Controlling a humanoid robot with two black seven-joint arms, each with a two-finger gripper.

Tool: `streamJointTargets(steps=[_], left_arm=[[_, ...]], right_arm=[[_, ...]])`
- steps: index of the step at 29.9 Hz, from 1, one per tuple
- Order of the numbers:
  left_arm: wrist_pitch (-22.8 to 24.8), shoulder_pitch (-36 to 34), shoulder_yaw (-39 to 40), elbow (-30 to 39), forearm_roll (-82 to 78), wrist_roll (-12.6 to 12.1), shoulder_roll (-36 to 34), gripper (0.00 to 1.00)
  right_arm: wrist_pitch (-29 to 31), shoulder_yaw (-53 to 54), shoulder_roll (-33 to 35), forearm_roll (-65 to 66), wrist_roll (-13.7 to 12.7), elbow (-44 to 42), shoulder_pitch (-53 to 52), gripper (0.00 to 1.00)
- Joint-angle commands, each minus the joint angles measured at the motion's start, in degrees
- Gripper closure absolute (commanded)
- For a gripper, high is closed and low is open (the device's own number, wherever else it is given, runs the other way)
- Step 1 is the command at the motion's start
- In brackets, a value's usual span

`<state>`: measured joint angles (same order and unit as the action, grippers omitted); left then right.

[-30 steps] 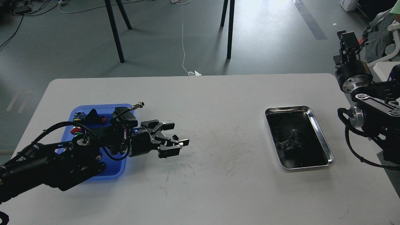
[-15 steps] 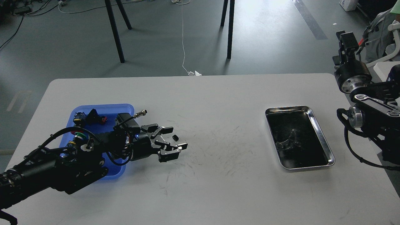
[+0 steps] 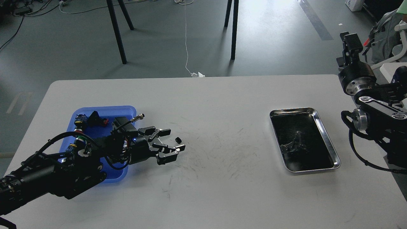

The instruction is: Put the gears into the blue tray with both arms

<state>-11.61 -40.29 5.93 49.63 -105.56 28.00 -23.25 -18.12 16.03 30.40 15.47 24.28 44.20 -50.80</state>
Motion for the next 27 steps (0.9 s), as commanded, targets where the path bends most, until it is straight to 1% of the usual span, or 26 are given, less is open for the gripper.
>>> streamJointTargets(steps=[1,6,9,14,23,26,27], left_arm=[[-0.1,-0.1,0.0,-0.5,0.0,0.0,0.6,0.14],[-0.2,-0.1,0.0,-0.5,0.0,0.0,1.5,0.15],[-0.6,-0.1,0.0,-0.5,0.0,0.0,1.7,0.20],[-0.7,-0.2,0.0,-2.6,0.0,0.0,3.7,0.20],[-1.3,-0.1,0.0,-4.5,0.0,0.0,4.3,0.20],[-1.5,-0.1,0.0,-4.5,0.0,0.0,4.2,0.21],[-1.5,-0.1,-0.1,-4.5,0.0,0.0,4.2,0.23]], right_arm=[[0.0,-0.1,0.0,0.1,0.1,0.0,-0.1,0.05],[0.0,-0.2,0.1,0.1,0.1,0.0,-0.1,0.05],[0.0,-0.2,0.1,0.1,0.1,0.0,-0.1,0.05],[0.0,-0.2,0.1,0.1,0.1,0.0,-0.1,0.05],[0.0,-0.5,0.3,0.2,0.1,0.0,-0.1,0.05],[0.0,-0.5,0.3,0.2,0.2,0.0,-0.1,0.05],[0.0,-0.5,0.2,0.2,0.2,0.0,0.0,0.05]])
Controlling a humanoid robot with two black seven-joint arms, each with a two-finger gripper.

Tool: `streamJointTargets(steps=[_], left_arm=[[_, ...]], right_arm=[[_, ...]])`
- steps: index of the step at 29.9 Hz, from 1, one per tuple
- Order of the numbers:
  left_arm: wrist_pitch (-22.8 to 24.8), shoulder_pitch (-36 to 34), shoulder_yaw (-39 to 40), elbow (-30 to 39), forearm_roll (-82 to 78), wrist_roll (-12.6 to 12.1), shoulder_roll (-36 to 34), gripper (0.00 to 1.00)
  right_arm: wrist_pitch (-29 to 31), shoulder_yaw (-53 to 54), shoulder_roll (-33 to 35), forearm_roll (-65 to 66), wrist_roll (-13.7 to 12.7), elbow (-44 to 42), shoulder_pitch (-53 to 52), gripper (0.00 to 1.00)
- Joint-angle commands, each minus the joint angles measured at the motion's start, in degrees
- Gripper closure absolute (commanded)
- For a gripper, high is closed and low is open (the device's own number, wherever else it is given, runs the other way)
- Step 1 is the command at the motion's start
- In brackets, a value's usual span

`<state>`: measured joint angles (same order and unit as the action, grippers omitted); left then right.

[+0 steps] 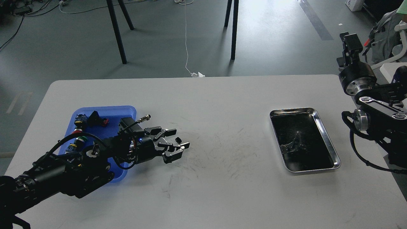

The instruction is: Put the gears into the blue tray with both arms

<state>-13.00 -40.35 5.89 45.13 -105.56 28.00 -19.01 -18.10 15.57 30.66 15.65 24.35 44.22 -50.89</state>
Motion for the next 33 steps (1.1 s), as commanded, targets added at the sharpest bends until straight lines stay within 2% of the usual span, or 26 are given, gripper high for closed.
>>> streamJointTargets(steps=[1,33], left_arm=[[-0.1,0.1,0.0,0.0,0.0,0.0,-0.1,0.25],[-1.4,1.8,0.0,-2.2,0.0,0.0,0.0,0.69]], right_arm=[[0.0,0.0,-0.1,0.1,0.1,0.0,0.0,0.05],[0.1,-0.3,0.5,0.2,0.1,0.3,0.1,0.05]])
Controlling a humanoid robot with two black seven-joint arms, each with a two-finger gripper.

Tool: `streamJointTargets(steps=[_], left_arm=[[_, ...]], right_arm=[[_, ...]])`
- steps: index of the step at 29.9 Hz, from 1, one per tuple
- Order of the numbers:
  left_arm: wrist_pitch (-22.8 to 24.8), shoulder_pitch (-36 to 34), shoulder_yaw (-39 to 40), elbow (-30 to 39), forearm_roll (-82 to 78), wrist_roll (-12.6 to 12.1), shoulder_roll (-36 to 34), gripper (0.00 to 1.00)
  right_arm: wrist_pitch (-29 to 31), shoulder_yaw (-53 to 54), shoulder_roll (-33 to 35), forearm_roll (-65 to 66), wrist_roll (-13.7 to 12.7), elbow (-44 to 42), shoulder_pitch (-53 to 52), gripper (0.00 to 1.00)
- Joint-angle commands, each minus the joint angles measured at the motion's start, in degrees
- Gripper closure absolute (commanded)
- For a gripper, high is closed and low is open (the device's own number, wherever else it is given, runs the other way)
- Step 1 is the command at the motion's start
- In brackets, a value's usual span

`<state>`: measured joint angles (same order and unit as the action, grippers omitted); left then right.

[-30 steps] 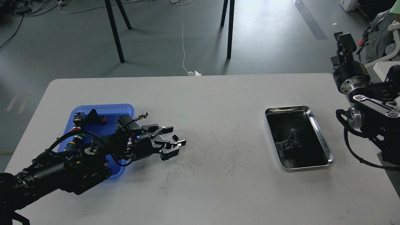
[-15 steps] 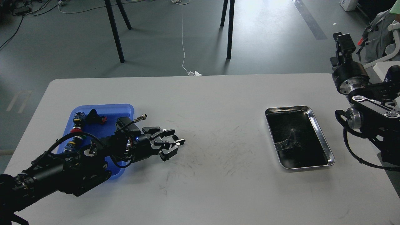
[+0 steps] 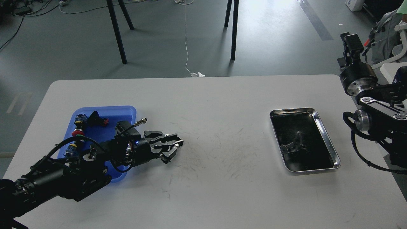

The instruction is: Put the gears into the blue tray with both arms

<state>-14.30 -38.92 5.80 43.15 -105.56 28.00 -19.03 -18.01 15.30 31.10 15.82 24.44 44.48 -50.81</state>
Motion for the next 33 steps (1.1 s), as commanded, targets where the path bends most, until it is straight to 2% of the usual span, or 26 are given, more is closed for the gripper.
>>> streamJointTargets(steps=[1,12,17,20,28,33], left_arm=[[-0.1,0.4,0.1,-0.4,0.0,0.0,0.0,0.70],[-0.7,0.4,0.2,0.1,0.2,0.0,-1.5,0.77],[-0.7,0.3,0.8,1.3,0.4,0.0,-4.9,0.78],[-0.6,-0.4,0.7,2.5,0.5,0.0,-8.6,0.78],[0.1,-1.7,0.2,12.5,-0.2,0.0,-23.7,0.78],[0.2,-1.9,0.2,15.4,-2.5,0.0,-30.1,0.78]], right_arm=[[0.0,0.0,-0.1,0.0,0.0,0.0,0.0,0.05],[-0.1,0.1,0.0,0.0,0.1,-0.1,0.0,0.05],[0.0,0.2,0.0,0.1,0.2,-0.2,0.0,0.05],[0.1,0.2,-0.1,0.1,0.3,-0.2,0.0,0.05],[0.3,0.3,-0.4,0.1,0.3,-0.3,0.1,0.05],[0.3,0.4,-0.5,0.1,0.4,-0.3,0.5,0.05]])
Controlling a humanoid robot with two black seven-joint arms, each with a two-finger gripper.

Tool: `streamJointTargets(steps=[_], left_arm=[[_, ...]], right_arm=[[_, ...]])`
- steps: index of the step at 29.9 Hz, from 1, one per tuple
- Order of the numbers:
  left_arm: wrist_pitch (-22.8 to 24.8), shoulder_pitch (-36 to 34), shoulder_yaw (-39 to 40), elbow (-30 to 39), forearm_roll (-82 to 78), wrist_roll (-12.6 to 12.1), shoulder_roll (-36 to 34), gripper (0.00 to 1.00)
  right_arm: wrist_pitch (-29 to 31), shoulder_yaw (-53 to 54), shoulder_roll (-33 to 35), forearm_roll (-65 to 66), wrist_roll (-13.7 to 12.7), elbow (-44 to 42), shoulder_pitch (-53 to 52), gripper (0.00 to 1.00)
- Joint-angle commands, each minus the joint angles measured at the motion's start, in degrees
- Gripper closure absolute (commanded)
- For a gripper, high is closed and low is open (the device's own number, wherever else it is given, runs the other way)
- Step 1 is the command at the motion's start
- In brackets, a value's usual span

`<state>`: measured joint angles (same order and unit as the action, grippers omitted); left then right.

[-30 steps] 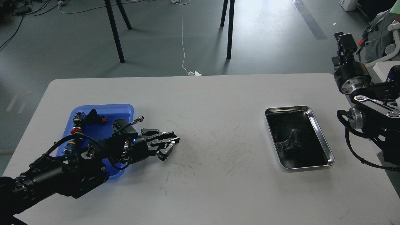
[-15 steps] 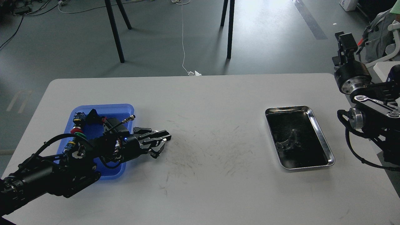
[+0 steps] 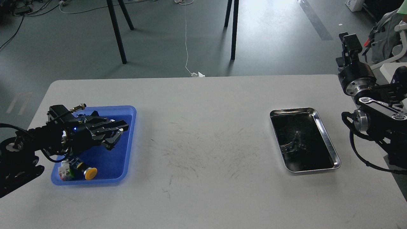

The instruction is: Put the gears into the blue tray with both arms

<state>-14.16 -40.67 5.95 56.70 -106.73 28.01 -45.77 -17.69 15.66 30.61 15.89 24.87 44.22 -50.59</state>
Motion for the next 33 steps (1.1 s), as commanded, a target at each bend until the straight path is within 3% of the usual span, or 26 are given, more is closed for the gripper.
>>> streamJointTargets(steps=[1,12,33], left_arm=[[0.1,-0.2,-0.1,2.3,-2.2,0.0,-4.5,0.78],[0.4,-0.5,-0.8,1.8,-10.4,0.0,-8.3,0.78],[0.6,-0.7,-2.3,1.1,-11.0,0.0,-6.9,0.75]], right_arm=[[0.0,0.2,-0.1,0.0,0.0,0.0,0.2,0.05],[0.2,0.2,0.0,0.0,0.6,0.1,0.2,0.05],[0.3,0.2,0.1,0.0,1.2,0.1,0.6,0.05]])
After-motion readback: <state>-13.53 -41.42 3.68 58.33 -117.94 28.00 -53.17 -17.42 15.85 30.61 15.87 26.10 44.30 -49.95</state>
